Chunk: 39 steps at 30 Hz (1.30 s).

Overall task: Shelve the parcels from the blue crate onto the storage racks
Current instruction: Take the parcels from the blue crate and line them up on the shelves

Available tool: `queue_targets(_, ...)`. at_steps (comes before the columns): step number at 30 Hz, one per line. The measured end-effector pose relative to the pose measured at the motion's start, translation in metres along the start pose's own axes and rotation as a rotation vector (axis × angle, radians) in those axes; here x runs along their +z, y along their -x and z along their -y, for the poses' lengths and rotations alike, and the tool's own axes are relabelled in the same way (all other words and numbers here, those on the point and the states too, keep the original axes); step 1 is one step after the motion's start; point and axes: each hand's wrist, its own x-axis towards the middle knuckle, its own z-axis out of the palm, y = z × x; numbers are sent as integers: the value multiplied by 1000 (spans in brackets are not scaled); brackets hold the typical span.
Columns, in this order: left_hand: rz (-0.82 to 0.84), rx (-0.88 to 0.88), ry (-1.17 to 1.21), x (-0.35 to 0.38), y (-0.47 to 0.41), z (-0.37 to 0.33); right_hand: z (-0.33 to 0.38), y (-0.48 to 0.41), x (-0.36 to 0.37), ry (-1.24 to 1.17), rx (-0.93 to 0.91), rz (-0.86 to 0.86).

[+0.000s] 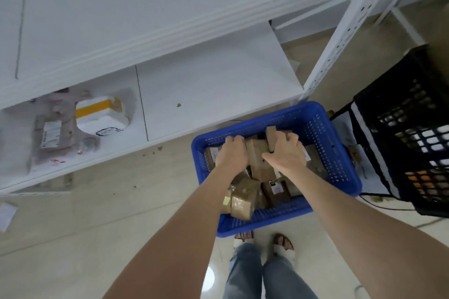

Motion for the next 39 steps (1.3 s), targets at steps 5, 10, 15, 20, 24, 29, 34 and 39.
queue_targets(5,90,-14,68,73,-50,-4,-50,-55,42,-46,28,107)
queue_targets(10,199,-210,269,155,-94,-19,-116,-116,86,-160,174,257)
queue_targets(15,271,-262,351,226,-135,-39,-180,-181,113,-234,212,262)
queue_targets(20,270,-328,521,290,-185,-36,-230,-258,156,-311,264,212)
queue_targets(24,254,-417,653,321,-217,-33,-241,-290,171,-359,309,190)
queue_targets(29,251,-500,794,341,-251,-29,-253,-323,193,-385,350,183)
queue_targets(34,358,-554,858,345,-256,-29,-255,-326,197,-356,334,201)
queue_targets(39,274,-524,922,315,-227,-27,-246,-297,176,-438,376,197)
